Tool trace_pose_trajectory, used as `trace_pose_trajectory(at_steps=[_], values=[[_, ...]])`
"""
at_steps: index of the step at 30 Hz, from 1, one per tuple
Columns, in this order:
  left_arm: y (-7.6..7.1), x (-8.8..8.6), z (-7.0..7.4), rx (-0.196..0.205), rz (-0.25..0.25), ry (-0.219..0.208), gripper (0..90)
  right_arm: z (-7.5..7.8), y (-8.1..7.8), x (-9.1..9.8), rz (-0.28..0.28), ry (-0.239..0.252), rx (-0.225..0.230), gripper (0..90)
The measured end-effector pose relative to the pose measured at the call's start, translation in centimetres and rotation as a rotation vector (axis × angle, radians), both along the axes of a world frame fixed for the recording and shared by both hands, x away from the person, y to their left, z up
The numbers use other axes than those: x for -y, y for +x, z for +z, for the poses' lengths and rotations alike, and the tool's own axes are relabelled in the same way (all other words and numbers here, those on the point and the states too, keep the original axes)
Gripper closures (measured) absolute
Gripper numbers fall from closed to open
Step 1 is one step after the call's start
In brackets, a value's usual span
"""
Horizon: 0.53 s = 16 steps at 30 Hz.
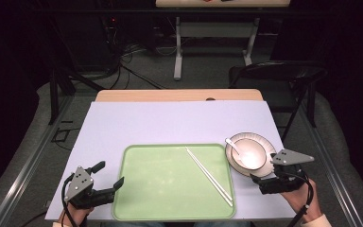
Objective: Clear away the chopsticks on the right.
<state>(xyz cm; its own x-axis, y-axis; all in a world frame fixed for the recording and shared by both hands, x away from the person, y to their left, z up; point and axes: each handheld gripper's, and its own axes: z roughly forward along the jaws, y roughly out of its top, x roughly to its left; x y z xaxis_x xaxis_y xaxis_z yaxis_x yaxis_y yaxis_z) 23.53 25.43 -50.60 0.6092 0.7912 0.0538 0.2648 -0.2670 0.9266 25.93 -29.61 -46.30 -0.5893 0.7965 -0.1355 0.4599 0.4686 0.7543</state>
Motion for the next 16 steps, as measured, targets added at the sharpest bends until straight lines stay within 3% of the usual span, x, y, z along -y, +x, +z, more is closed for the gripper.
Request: trace_pose_trajectory(at_steps=[6,16], values=[[0.0,0.0,0.0,-0.004,-0.001,0.001,15.5,-0.6,-1.6,1.8,-0.046,0.029,0.043,0.9],[0.2,0.1,0.0,-0.005,-0.006,0.006,15.5,-1.8,-3.0,3.0,-0.077,0.042,0.037,0.0]])
